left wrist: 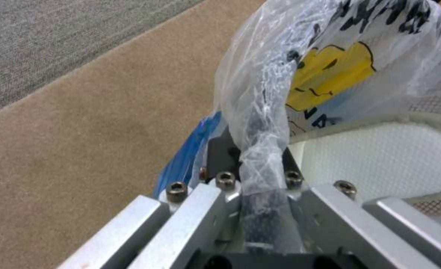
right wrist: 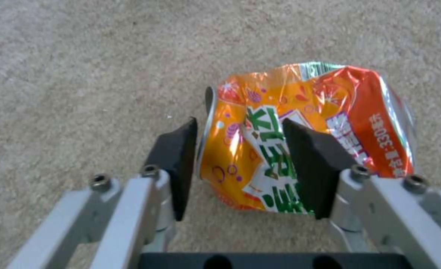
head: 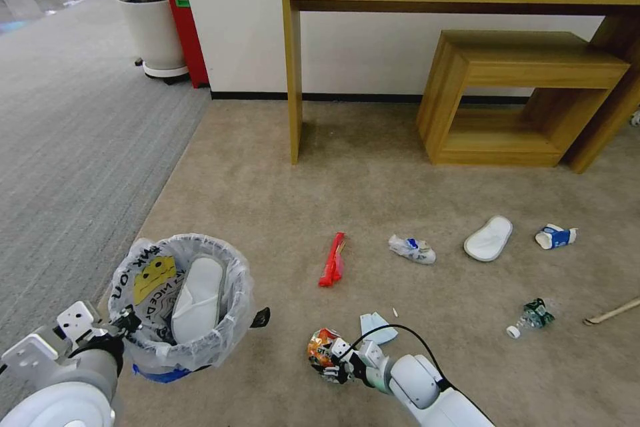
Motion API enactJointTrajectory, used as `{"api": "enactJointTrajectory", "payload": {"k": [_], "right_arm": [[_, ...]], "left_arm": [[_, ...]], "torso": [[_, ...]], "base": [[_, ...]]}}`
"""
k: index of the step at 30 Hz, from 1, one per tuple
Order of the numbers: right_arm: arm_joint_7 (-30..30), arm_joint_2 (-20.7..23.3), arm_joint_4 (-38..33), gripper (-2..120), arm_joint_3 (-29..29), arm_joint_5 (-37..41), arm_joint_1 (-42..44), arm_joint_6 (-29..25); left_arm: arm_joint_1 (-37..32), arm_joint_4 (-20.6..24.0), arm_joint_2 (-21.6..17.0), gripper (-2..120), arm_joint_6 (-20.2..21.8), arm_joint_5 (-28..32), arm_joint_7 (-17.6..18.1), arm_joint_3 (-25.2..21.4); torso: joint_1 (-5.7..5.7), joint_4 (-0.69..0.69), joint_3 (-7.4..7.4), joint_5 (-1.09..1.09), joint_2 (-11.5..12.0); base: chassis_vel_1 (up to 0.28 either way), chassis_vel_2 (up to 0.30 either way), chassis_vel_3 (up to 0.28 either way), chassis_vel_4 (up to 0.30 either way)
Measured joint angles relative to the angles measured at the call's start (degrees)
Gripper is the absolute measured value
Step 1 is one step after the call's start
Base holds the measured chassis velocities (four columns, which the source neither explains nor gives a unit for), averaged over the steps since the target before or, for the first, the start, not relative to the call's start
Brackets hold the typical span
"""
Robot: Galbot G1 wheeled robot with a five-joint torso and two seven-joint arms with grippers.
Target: Pick up the trash bin and place the garbage on the floor into it.
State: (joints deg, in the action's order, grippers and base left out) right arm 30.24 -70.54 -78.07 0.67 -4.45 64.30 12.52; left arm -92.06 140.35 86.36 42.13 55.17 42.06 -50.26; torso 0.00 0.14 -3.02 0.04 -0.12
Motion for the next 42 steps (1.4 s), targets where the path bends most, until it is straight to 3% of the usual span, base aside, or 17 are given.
{"api": "enactJointTrajectory", "payload": {"k": [6,16,21,25,28,29,32,33,36,42], "right_arm": [[0.0,-0.3,0.9,36,0.0,-0.3,-0.2,-0.1],[-1.0,0.1,0.6,12,-0.7,0.0,0.2,-0.7],[-2.6,1.6,-2.6,11,-1.9,3.6,1.1,-2.3],[-2.4,3.3,-7.2,11,-3.4,10.1,1.6,-7.7],[4.0,4.5,-12.4,11,-5.6,18.6,1.6,-16.7],[4.0,4.5,-12.4,11,-5.6,18.6,1.6,-16.7],[12.2,6.5,-20.4,11,-7.1,32.0,0.8,-20.7],[12.2,6.5,-20.4,11,-7.1,32.0,0.8,-20.7],[20.7,7.7,-25.4,11,-6.8,41.0,-1.7,-22.0],[22.9,7.3,-27.3,11,-3.3,45.5,-4.4,-20.4]], "left_arm": [[0.0,-0.1,-0.2,0,0.0,0.2,0.0,-0.3],[0.1,-0.3,-0.2,0,0.0,0.3,-0.1,-0.2],[0.1,-0.6,-0.2,0,0.0,0.1,-0.1,0.2],[0.0,-1.1,0.1,0,-0.1,-0.3,-0.3,1.3],[-0.3,-1.7,0.5,0,-0.4,-1.2,-0.7,2.7],[-0.3,-1.7,0.5,0,-0.4,-1.2,-0.7,2.7],[-0.8,-2.3,0.8,0,-0.6,-2.9,-1.4,4.2],[-0.8,-2.3,0.8,0,-0.6,-2.9,-1.4,4.2],[-1.4,-2.4,1.2,0,-0.7,-4.3,-1.9,6.0],[-1.8,-2.1,1.8,0,-0.7,-5.9,-2.5,8.6]], "torso": [[0.00,0.00,0.00,0.01,0.0],[0.00,-0.01,0.00,0.02,0.0],[0.00,0.00,0.00,0.01,0.0],[0.00,0.00,0.00,0.01,0.0],[0.00,0.01,0.00,0.02,0.0],[0.00,0.01,0.00,0.02,0.0],[0.00,0.01,0.00,0.00,0.0],[0.00,0.01,0.00,0.00,0.0],[0.00,-0.01,0.00,0.00,0.0],[0.00,0.01,0.00,0.00,0.0]], "base": [[0.000,0.000,0.000,0.000],[0.000,0.000,0.000,0.000],[0.000,0.000,0.000,0.000],[0.000,0.000,0.000,0.000],[0.000,0.000,0.000,0.000],[0.000,0.000,0.000,0.000],[0.000,0.000,0.000,0.000],[0.000,0.000,0.000,0.000],[0.000,0.000,0.000,0.000],[0.000,0.000,0.000,0.000]]}}
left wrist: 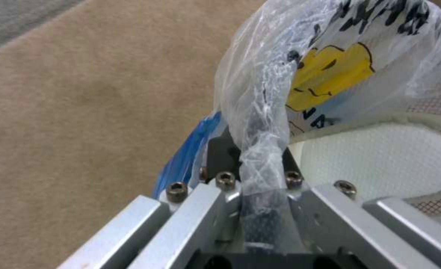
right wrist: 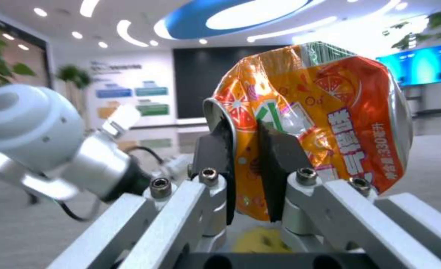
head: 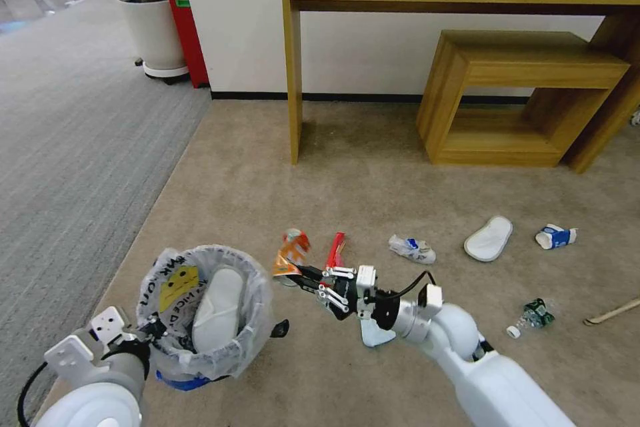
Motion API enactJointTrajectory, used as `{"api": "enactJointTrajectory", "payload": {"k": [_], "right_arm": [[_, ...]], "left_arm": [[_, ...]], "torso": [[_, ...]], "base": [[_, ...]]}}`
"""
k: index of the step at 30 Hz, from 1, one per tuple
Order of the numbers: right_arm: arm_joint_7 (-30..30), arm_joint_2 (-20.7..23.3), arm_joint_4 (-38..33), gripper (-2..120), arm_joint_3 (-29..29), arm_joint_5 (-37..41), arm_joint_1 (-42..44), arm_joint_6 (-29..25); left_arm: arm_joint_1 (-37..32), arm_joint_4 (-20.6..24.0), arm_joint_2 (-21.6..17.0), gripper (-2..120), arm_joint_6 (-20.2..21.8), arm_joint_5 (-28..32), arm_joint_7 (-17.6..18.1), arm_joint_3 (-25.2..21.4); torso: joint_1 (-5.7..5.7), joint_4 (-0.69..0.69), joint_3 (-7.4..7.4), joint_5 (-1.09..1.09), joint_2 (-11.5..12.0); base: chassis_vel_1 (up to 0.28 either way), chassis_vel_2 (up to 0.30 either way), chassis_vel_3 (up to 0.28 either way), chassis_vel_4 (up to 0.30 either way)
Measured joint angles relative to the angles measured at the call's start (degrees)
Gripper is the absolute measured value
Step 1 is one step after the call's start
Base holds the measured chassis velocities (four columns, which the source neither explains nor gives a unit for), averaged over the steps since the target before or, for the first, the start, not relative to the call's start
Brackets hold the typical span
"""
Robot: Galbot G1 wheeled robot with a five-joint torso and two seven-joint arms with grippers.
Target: Pick up the trash bin and place the garbage on the floor into it.
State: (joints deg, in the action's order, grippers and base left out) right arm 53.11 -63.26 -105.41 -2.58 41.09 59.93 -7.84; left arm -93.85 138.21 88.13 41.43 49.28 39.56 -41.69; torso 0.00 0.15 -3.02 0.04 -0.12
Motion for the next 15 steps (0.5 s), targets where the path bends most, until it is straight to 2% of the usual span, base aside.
{"api": "enactJointTrajectory", "payload": {"k": [3,8,10,12,15], "right_arm": [[-1.3,-2.0,3.6,11,5.0,-1.7,-2.4,0.1],[-2.2,-3.2,7.0,12,8.6,-3.3,-4.4,0.1],[-2.9,-4.7,9.7,22,10.7,-5.9,-6.2,0.7],[-3.1,-5.0,10.1,25,11.1,-6.3,-6.6,1.0],[-3.3,-5.5,10.3,41,11.2,-6.4,-6.9,1.2]], "left_arm": [[0.0,0.5,0.1,0,0.1,0.2,-0.2,0.8],[-0.1,1.3,-0.1,0,0.3,1.1,-0.2,0.6],[-0.3,2.5,-0.4,0,0.5,2.2,-0.2,-0.2],[-0.5,2.8,-0.6,0,0.6,2.5,-0.1,-0.5],[-0.7,3.3,-0.8,0,0.6,3.0,-0.1,-1.2]], "torso": [[0.00,-0.01,0.00,0.00,0.0],[0.00,-0.02,0.00,0.00,0.0],[0.00,-0.01,0.00,0.00,0.0],[0.00,-0.01,0.00,0.00,0.0],[0.00,-0.01,0.00,0.00,0.0]], "base": [[0.000,0.000,0.000,0.000],[0.000,0.000,0.000,0.000],[0.000,0.000,0.000,0.000],[0.000,0.000,0.000,0.000],[0.000,0.000,0.000,0.000]]}}
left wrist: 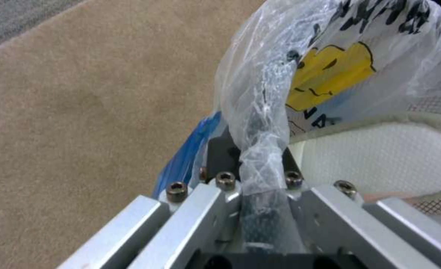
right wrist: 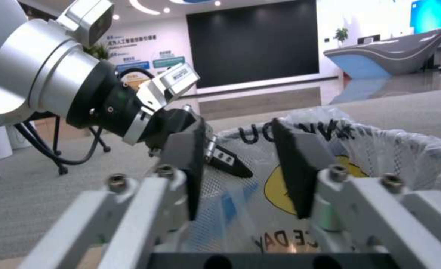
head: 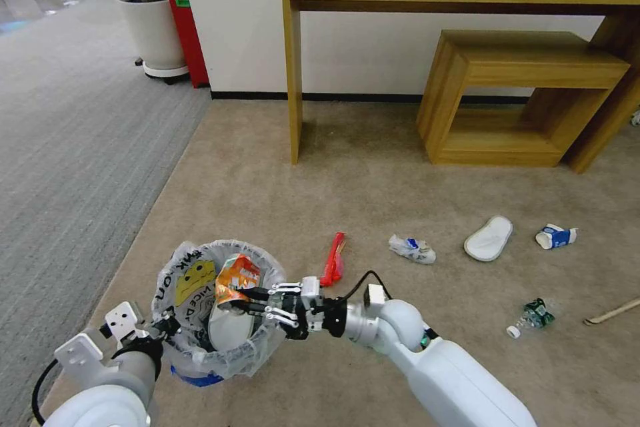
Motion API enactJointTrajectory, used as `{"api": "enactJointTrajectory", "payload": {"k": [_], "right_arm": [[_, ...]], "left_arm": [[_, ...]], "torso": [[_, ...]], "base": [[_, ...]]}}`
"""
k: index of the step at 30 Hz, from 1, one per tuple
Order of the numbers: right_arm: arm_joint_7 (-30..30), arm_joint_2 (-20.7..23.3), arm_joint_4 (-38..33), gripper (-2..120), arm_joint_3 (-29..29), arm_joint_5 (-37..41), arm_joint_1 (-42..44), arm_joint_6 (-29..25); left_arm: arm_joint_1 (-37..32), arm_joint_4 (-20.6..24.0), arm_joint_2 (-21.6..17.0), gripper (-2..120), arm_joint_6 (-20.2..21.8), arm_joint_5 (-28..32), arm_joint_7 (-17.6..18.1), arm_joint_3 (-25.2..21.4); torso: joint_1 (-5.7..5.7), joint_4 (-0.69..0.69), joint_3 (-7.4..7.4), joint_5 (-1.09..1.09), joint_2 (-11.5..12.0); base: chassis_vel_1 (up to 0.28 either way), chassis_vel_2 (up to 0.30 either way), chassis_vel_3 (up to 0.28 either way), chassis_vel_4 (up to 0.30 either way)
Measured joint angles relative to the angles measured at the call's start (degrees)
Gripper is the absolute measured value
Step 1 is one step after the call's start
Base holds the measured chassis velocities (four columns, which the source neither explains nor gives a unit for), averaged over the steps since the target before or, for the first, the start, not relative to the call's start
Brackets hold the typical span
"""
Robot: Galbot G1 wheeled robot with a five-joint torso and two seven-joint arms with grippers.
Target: Pick up the trash bin and place the garbage on the floor into it.
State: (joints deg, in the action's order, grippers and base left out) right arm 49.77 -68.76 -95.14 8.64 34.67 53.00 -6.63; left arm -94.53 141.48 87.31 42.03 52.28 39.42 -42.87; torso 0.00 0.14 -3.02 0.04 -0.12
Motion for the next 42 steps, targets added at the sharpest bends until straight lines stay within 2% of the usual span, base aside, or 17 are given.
{"api": "enactJointTrajectory", "payload": {"k": [1,5,7,9,11,13,14,15,16,17,18,20,21,22,23,32,42], "right_arm": [[0.0,0.0,0.0,41,0.0,0.0,0.0,0.0],[-0.2,0.5,-1.2,55,-1.8,0.0,0.9,-0.3],[-1.5,1.2,-3.0,65,-4.7,0.0,2.6,-0.7],[-1.7,1.3,-3.1,68,-5.0,0.0,2.8,-0.7],[-3.4,1.5,-4.4,79,-7.8,0.0,4.3,-0.9],[-3.4,1.5,-4.4,79,-7.8,0.0,4.3,-0.9],[-7.9,0.9,-7.0,90,-13.2,-0.6,7.6,-0.4],[-10.4,0.4,-8.2,95,-16.1,-1.3,9.4,0.3],[-14.5,-0.2,-9.8,97,-19.1,-3.2,11.3,1.0],[-14.5,-0.2,-9.8,97,-19.1,-3.2,11.3,1.0],[-19.3,-0.8,-11.1,99,-22.4,-5.3,13.6,1.3],[-28.4,-2.6,-13.6,100,-27.8,-9.0,18.2,1.5],[-28.4,-2.6,-13.6,100,-27.8,-9.0,18.2,1.5],[-32.4,-4.2,-15.4,100,-31.3,-11.0,20.5,1.9],[-33.5,-5.3,-16.2,100,-33.4,-12.3,21.6,2.0],[-38.4,-9.8,-20.7,100,-44.5,-18.0,27.9,1.7],[-42.9,-12.3,-21.5,100,-48.4,-18.8,31.4,0.2]], "left_arm": [[0.0,0.0,0.0,0,0.0,0.0,0.0,0.0],[0.1,-0.1,-0.1,0,0.0,0.1,0.0,-0.2],[0.6,-0.4,-0.1,0,0.0,0.2,0.0,-0.3],[0.6,-0.4,-0.1,0,0.0,0.2,0.0,-0.4],[0.9,-0.7,-0.2,0,0.0,0.4,0.0,-0.6],[0.9,-0.7,-0.2,0,0.0,0.4,0.0,-0.6],[1.4,-1.0,-0.3,0,0.0,0.6,0.1,-1.0],[1.8,-1.2,-0.4,0,0.0,0.7,0.1,-1.1],[2.1,-1.3,-0.4,0,0.0,0.8,0.1,-1.1],[2.1,-1.3,-0.4,0,0.0,0.8,0.1,-1.1],[2.4,-1.4,-0.4,0,0.0,0.7,0.1,-1.1],[2.6,-1.6,-0.6,0,0.0,0.6,0.1,-1.2],[2.6,-1.6,-0.6,0,0.0,0.6,0.1,-1.2],[2.7,-1.9,-0.7,0,-0.4,-0.7,-0.4,-1.5],[2.7,-1.9,-0.8,0,-0.7,-1.5,-0.8,-1.7],[3.3,-1.3,-2.1,0,-1.5,-2.4,-2.9,-3.8],[2.9,-1.1,-2.5,0,-2.7,-3.2,-3.6,-3.9]], "torso": [[0.00,0.00,0.00,0.00,0.0],[0.00,0.00,0.00,0.00,0.0],[0.00,0.00,0.00,0.00,0.0],[0.00,0.00,0.00,0.00,0.0],[0.00,0.01,0.00,0.00,0.0],[0.00,0.01,0.00,0.00,0.0],[0.00,0.02,0.01,0.02,0.0],[0.00,0.04,0.00,0.00,0.0],[0.00,-0.04,0.00,0.04,0.0],[0.00,-0.04,0.00,0.04,0.0],[0.00,0.01,0.01,-0.01,0.0],[0.00,0.02,0.01,0.04,0.0],[0.00,0.02,0.01,0.04,0.0],[0.00,0.03,0.01,-0.02,0.0],[0.00,0.02,0.01,0.01,0.0],[0.00,0.01,0.01,0.00,0.0],[0.00,0.00,0.00,0.01,0.0]], "base": [[0.000,0.000,0.000,0.000],[0.000,0.000,0.000,0.000],[0.000,0.000,0.000,0.000],[0.000,0.000,0.000,0.000],[0.000,0.000,0.000,0.000],[0.000,0.000,0.000,0.000],[0.000,0.000,0.000,0.000],[0.000,0.000,0.000,0.000],[0.000,0.000,0.000,0.000],[0.000,0.000,0.000,0.000],[0.000,0.000,0.000,0.000],[0.000,0.000,0.000,0.000],[0.000,0.000,0.000,0.000],[0.000,0.000,0.000,0.000],[0.000,0.000,0.000,0.000],[0.000,0.000,0.000,0.000],[0.000,0.000,0.000,0.000]]}}
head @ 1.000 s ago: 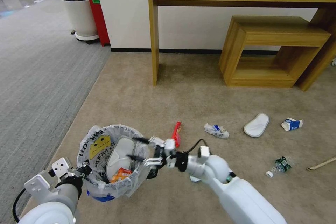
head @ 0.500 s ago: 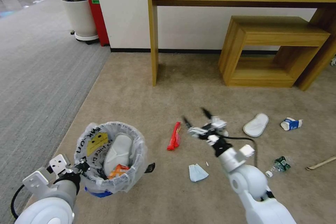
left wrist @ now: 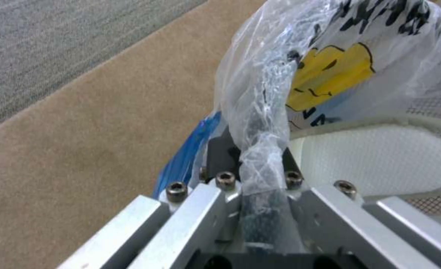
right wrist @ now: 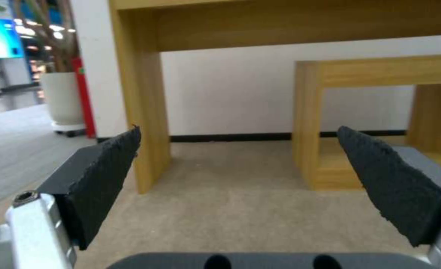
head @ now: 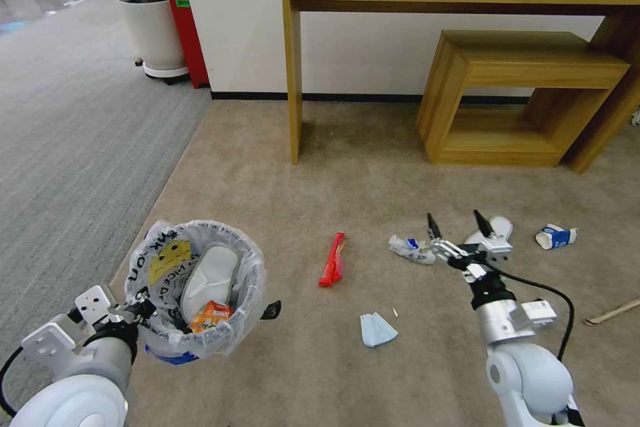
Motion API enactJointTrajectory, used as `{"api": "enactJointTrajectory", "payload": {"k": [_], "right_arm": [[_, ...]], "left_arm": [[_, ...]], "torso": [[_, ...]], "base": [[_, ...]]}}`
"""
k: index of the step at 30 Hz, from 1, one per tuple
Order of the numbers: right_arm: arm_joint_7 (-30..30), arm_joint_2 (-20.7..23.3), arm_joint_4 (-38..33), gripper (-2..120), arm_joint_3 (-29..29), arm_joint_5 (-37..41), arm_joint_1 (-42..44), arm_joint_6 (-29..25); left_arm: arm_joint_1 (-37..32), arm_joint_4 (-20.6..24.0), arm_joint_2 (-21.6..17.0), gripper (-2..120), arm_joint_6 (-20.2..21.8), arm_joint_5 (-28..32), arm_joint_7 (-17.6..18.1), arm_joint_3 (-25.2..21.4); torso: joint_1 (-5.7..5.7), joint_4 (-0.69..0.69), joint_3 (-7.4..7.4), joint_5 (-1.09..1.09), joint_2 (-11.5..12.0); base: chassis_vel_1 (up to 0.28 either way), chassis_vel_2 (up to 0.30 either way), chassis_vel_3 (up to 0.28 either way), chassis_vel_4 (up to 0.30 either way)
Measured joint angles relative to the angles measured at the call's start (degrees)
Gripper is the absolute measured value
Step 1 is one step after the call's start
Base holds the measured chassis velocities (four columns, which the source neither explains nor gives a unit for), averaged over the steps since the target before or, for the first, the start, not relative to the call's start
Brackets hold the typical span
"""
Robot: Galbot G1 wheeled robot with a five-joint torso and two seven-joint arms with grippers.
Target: Pick up the trash bin and place the garbage on the floor into it.
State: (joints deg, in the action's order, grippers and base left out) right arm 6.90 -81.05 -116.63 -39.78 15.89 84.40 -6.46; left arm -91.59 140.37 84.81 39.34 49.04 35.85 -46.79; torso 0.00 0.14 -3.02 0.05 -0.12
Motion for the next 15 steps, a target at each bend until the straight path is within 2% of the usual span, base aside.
{"api": "enactJointTrajectory", "payload": {"k": [10,15], "right_arm": [[-0.8,0.3,-0.5,100,-0.8,0.1,1.2,-0.2],[0.6,1.9,1.2,100,0.9,-2.7,1.2,3.1]], "left_arm": [[0.0,0.1,-0.7,0,-0.7,0.3,-0.3,-0.2],[-0.4,0.3,-0.8,0,-0.9,0.4,-0.3,-0.2]], "torso": [[0.00,0.00,0.00,0.00,0.0],[0.00,0.00,0.00,0.00,0.0]], "base": [[0.000,0.000,0.000,0.000],[0.000,0.000,0.000,0.000]]}}
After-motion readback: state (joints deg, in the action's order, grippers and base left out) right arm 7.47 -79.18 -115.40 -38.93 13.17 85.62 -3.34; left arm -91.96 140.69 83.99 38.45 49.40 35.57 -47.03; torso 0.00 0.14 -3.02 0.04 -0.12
